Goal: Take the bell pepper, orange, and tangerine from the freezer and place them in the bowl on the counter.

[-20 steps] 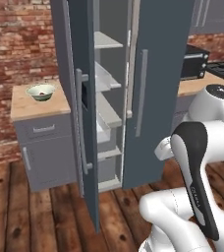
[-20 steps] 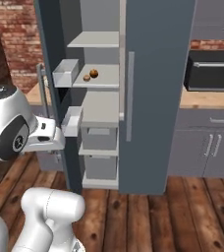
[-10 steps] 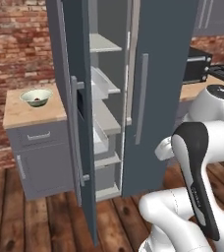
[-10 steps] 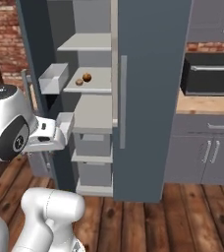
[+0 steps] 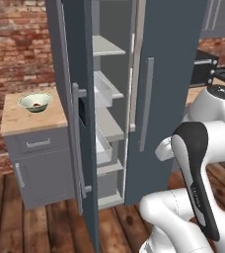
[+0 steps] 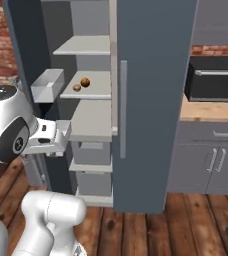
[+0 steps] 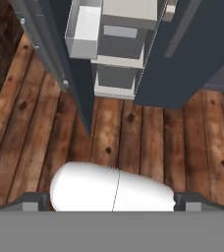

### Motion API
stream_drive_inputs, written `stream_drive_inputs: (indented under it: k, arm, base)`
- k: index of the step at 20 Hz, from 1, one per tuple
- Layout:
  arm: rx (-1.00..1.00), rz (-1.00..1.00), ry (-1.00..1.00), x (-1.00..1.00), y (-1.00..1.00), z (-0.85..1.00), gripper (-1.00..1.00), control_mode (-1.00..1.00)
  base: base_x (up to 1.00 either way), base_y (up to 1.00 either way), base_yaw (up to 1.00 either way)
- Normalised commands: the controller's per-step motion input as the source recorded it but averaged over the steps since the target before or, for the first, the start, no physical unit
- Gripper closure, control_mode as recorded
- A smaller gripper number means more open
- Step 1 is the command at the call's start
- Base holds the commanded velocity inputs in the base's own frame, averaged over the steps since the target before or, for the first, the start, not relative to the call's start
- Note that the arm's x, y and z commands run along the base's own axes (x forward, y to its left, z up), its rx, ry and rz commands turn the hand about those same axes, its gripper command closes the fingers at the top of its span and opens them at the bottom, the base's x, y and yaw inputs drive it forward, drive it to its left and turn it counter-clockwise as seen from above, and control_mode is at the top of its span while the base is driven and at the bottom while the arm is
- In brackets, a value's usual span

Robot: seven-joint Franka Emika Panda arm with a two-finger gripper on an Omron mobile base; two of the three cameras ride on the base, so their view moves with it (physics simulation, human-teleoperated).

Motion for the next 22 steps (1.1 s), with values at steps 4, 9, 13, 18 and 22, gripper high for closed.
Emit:
stream_drive_inputs:
  k: [4,9,13,18,22]
  arm:
    - [0.00,0.00,0.00,0.00,0.00,0.00,-1.00,1.00]
    - [0.00,0.00,0.00,0.00,0.00,0.00,-1.00,1.00]
    - [0.00,0.00,0.00,0.00,0.00,0.00,-1.00,1.00]
    - [0.00,0.00,0.00,0.00,0.00,0.00,-1.00,1.00]
    - [0.00,0.00,0.00,0.00,0.00,0.00,-1.00,1.00]
  base:
    - [0.41,-0.29,0.01]
    - [0.41,-0.38,0.07]
    - [0.40,-0.20,0.02]
    - [0.46,-0.09,0.00]
    - [0.50,-0.11,0.00]
